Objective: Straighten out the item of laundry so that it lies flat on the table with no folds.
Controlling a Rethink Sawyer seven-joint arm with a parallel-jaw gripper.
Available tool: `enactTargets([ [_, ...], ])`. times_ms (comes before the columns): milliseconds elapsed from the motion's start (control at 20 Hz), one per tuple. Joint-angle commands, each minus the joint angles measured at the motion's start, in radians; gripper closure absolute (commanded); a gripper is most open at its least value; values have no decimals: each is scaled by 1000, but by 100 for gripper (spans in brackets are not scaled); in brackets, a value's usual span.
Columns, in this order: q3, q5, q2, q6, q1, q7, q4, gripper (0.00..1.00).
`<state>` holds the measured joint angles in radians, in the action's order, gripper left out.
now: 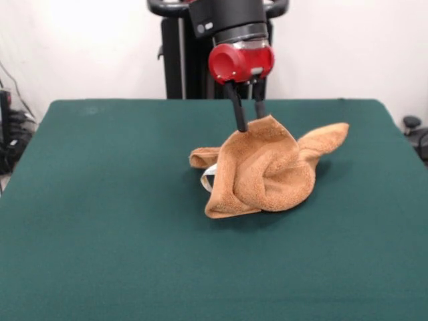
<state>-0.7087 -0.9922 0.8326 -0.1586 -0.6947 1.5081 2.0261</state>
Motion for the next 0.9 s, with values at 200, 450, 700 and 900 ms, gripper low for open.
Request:
enactTargets([
  [200,-174,61,-83,-77,-19,-50,37,0],
  [450,-137,64,-99,-180,10,-102,20,0],
  [700,-127,89,-108,-282,11,-170,15,0],
  [900,-134,102,-105,-336,7,-193,15,0],
])
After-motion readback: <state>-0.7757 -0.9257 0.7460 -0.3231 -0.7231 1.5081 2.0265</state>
